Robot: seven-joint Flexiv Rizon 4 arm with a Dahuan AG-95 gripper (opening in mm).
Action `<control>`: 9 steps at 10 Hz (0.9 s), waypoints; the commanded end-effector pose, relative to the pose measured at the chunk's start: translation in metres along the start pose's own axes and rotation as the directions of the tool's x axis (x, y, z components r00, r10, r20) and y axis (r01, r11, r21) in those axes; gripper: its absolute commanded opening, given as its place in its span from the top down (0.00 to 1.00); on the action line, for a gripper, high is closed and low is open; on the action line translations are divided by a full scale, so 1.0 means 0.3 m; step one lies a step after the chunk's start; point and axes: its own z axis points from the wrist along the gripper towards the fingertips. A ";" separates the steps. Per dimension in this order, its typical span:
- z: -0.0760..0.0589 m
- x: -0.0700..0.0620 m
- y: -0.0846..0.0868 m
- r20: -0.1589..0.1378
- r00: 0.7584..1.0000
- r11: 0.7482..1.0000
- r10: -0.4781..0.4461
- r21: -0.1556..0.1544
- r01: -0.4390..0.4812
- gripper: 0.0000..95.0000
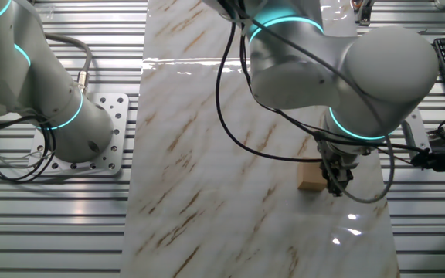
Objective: Pick up the small block on the left and move it to the right
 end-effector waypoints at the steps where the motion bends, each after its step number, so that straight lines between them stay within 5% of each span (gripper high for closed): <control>1: 0.000 0.003 -0.003 0.003 1.000 1.000 -0.002 0.001 0.002 0.20; 9: -0.020 0.011 -0.013 0.004 1.000 1.000 -0.022 -0.012 0.022 0.20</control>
